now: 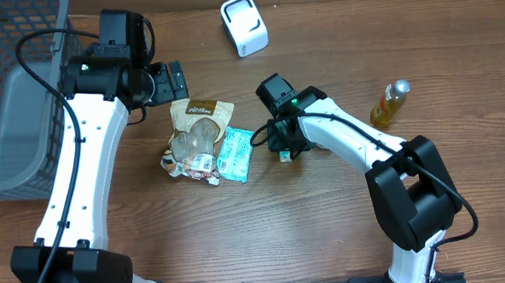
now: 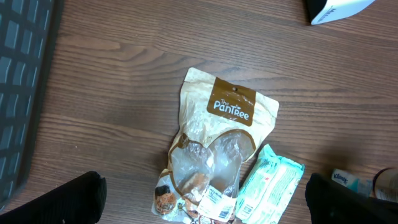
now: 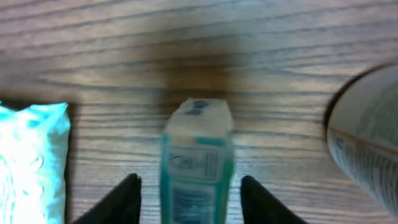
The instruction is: Scan the item barcode
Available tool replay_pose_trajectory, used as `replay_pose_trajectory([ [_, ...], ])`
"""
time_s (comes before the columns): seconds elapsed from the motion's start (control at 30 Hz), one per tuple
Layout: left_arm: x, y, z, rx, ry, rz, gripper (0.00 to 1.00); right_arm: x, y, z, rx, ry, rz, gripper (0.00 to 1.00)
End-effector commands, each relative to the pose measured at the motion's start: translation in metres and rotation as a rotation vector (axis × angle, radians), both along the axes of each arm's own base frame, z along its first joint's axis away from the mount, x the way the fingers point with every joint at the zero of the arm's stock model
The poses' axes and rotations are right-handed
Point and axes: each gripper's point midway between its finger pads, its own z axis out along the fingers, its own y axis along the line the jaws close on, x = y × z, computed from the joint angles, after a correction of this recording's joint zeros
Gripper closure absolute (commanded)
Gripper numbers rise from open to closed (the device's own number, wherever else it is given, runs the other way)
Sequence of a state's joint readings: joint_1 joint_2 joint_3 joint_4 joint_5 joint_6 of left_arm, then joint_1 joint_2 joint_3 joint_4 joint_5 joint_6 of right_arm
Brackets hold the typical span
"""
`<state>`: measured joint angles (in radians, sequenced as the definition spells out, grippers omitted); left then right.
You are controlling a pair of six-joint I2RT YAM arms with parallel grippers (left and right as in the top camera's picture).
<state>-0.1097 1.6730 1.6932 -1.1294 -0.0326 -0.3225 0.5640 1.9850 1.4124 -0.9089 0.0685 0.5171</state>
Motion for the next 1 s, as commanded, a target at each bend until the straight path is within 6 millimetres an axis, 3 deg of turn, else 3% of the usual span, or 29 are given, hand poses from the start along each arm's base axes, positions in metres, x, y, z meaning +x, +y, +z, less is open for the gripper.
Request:
replay_pose_trajectory([
  [0.0, 0.002, -0.002, 0.003, -0.010, -0.009, 0.001, 0.00, 0.007, 0.006, 0.017, 0.037, -0.048, 0.004, 0.51],
  [0.1, 0.002, -0.002, 0.003, -0.010, -0.009, 0.001, 0.00, 0.014, 0.011, 0.019, 0.057, -0.077, 0.004, 0.40],
  [0.4, 0.002, -0.002, 0.003, -0.010, -0.010, 0.001, 0.00, 0.032, 0.007, 0.024, 0.079, -0.130, -0.024, 0.29],
  [0.43, 0.002, -0.002, 0.003, -0.010, -0.009, 0.001, 0.00, 0.035, 0.005, 0.025, 0.080, -0.133, -0.032, 0.27],
  [0.5, 0.002, -0.002, 0.003, -0.010, -0.010, 0.001, 0.00, 0.042, 0.000, 0.032, 0.088, -0.141, -0.050, 0.11],
  [0.57, 0.002, -0.002, 0.003, -0.010, -0.009, 0.001, 0.00, 0.052, -0.002, 0.047, 0.121, -0.150, -0.044, 0.08],
  [0.7, 0.002, -0.002, 0.003, -0.010, -0.010, 0.001, 0.00, 0.058, -0.008, 0.060, 0.138, -0.146, -0.044, 0.09],
  [0.83, 0.002, -0.002, 0.003, -0.010, -0.009, 0.001, 0.00, 0.049, -0.022, 0.056, 0.103, -0.093, -0.064, 0.20],
  [0.97, 0.002, -0.002, 0.003, -0.011, -0.010, 0.001, 0.00, 0.041, -0.050, 0.052, -0.031, -0.073, -0.092, 0.21],
])
